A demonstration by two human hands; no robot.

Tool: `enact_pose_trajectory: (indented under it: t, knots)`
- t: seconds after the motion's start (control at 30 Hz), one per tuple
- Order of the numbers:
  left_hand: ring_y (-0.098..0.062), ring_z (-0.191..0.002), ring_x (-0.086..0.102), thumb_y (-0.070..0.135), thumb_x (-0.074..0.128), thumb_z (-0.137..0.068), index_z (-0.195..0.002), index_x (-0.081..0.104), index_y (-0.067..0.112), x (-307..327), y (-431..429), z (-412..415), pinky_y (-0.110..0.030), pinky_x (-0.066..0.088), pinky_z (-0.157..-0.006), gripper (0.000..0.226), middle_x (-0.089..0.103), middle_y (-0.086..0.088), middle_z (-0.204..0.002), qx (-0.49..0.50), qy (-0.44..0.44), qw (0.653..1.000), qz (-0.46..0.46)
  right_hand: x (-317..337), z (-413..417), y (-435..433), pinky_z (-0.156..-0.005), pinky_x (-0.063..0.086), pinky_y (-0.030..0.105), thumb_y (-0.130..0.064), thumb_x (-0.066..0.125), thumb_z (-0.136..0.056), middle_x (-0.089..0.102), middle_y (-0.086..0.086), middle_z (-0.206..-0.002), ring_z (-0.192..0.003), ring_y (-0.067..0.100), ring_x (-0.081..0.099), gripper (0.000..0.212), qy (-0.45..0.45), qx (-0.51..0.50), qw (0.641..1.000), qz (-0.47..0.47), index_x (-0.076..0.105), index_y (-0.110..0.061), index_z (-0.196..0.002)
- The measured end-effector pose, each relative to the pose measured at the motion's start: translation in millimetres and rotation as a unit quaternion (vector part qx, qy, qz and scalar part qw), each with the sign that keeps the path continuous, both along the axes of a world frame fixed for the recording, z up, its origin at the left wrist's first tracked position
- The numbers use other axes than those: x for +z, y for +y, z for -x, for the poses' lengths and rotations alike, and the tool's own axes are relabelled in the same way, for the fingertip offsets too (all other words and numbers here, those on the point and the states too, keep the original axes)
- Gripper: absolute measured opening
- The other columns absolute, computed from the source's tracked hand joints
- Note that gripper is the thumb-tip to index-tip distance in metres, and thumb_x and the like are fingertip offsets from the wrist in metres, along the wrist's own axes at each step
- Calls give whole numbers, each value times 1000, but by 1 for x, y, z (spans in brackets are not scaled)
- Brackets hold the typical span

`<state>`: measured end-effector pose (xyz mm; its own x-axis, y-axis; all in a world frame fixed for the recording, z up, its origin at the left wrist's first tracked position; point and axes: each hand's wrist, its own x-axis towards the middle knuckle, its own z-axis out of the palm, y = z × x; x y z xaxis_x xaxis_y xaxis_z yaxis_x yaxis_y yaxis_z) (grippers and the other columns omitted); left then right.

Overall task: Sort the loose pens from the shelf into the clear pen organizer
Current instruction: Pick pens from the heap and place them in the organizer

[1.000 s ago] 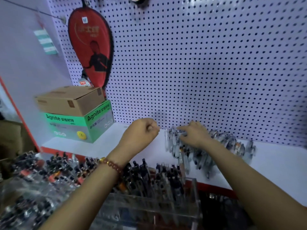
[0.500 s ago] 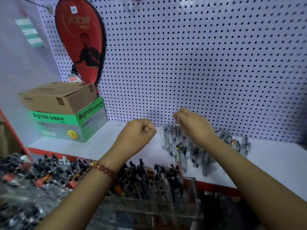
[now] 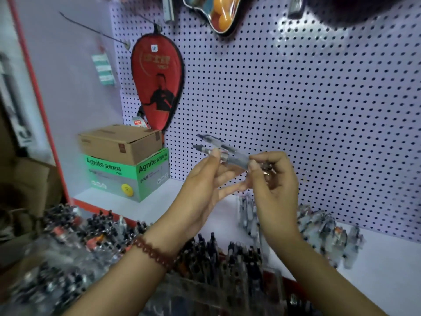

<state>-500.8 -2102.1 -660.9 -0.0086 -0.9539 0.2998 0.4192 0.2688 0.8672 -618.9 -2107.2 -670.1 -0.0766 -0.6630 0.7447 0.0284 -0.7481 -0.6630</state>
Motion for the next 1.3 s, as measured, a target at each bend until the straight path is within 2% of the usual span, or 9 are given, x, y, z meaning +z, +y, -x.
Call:
enact_pose_trajectory:
  t: [0.1,0.27,0.47,0.6,0.77,0.93,1.03,1.13,1.3]
  knots:
    - [-20,-100,69,29,38,-100,-100,58,7,9,13,-14,-33,58,-83,30,72,-13,-106,46,70,996,9,-5,-19,21,-51,49,24,-11,60,-92,61,-5,-76,-58,5,58,17,23,66,996,-50,53,-23,-83]
    - [-16,-87,71,16,41,-100,-104,57,7,5,39,-44,-25,57,-72,18,74,-5,-98,119,-12,991,63,-24,-44,38,-65,54,48,-20,63,-87,66,-2,-75,-65,18,65,14,166,88,975,-116,52,-25,-80]
    - [-13,-72,69,17,38,-101,-104,57,14,-19,81,-80,-25,57,-64,20,73,0,-83,185,-70,978,62,-43,-64,62,-59,49,41,-30,61,-88,65,-3,-73,-57,12,57,19,364,95,925,-54,42,-34,-87]
    - [-13,-55,50,24,40,-97,-114,55,8,-40,106,-97,-21,44,-52,28,57,-1,-71,227,-151,959,74,-53,-79,78,-62,47,31,-39,59,-89,63,-10,-73,-59,2,55,17,431,88,898,-26,44,-32,-86]
    - [-4,-42,30,41,37,-98,-102,50,4,-69,132,-118,-15,28,-39,40,40,2,-60,193,-154,969,9,-51,-95,88,-57,45,27,-37,55,-91,63,-5,-70,-53,2,53,14,327,164,925,-104,55,-31,-103]
    - [-7,-40,35,57,27,-85,-94,52,29,-90,153,-128,-19,30,-39,39,42,6,-48,184,-228,954,-60,-63,-118,101,-53,43,10,-28,61,-86,64,-5,-72,-56,-3,59,37,264,344,876,-213,48,-22,-121]
    - [-7,-37,32,59,22,-85,-83,60,43,-98,160,-129,-19,27,-40,42,39,5,-43,152,-214,963,-62,-79,-135,108,-68,58,36,-21,64,-91,70,11,-88,-79,22,69,27,234,346,884,-209,54,-10,-113]
    - [-6,-36,32,59,18,-86,-63,63,38,-100,162,-133,-17,26,-38,54,39,5,-43,157,-198,964,-84,-88,-147,110,-68,55,56,-29,63,-85,65,25,-85,-74,36,67,31,236,314,897,-204,59,-5,-105]
    - [-3,-61,54,33,37,-102,-89,53,15,-102,159,-165,-17,45,-63,27,57,-3,-78,226,-245,939,-83,-83,-154,102,-54,47,27,-20,52,-97,58,3,-62,-54,13,56,14,241,225,933,-144,58,-9,-91]
